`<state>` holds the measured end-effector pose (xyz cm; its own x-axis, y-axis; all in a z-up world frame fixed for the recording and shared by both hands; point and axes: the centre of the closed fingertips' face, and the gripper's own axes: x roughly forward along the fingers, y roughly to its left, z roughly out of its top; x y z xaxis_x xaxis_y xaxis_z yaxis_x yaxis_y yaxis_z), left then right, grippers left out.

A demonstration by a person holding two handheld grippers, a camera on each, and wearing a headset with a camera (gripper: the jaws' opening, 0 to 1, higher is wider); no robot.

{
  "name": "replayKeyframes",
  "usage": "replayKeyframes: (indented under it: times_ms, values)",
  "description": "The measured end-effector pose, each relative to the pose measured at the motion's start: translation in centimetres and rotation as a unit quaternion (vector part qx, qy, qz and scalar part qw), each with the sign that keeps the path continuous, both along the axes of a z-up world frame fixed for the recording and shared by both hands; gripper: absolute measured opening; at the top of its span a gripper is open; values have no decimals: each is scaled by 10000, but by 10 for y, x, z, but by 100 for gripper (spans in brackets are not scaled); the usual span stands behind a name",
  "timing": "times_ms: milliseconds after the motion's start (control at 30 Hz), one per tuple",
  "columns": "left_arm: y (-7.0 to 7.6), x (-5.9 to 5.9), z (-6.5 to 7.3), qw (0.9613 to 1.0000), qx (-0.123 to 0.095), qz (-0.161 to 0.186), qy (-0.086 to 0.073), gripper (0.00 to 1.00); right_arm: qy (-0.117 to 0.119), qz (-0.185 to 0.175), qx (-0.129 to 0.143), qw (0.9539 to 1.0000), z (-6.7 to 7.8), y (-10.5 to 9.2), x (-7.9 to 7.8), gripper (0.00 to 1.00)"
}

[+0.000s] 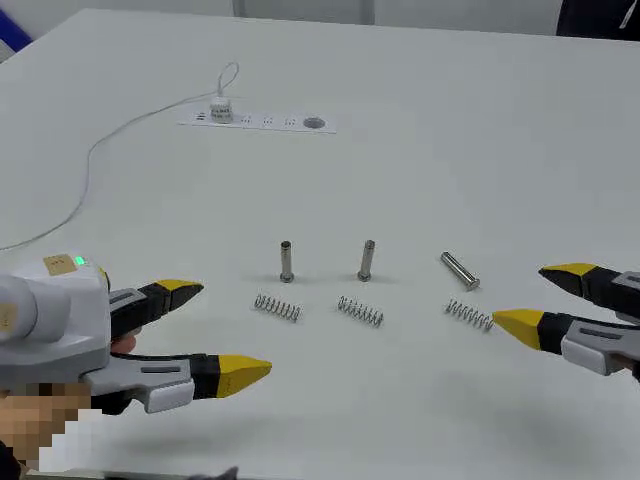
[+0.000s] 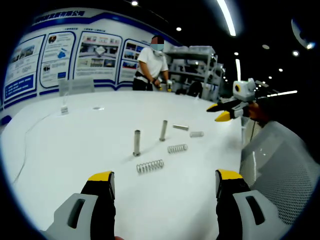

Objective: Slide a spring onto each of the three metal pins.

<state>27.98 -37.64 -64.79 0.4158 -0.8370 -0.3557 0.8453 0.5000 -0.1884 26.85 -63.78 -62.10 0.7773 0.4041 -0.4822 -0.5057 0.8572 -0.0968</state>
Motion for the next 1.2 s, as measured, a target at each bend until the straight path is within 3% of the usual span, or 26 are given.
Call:
replayKeyframes:
  times_ms: [700,1200]
  values:
    - [0,-1,-1,10000,74,-41,-31,84,403,-52,-560,9976,-5,-3,44,34]
    - [0,-1,-2,10000,70,-33,10,83,917,-72,-923,9915,-30,7,80,30]
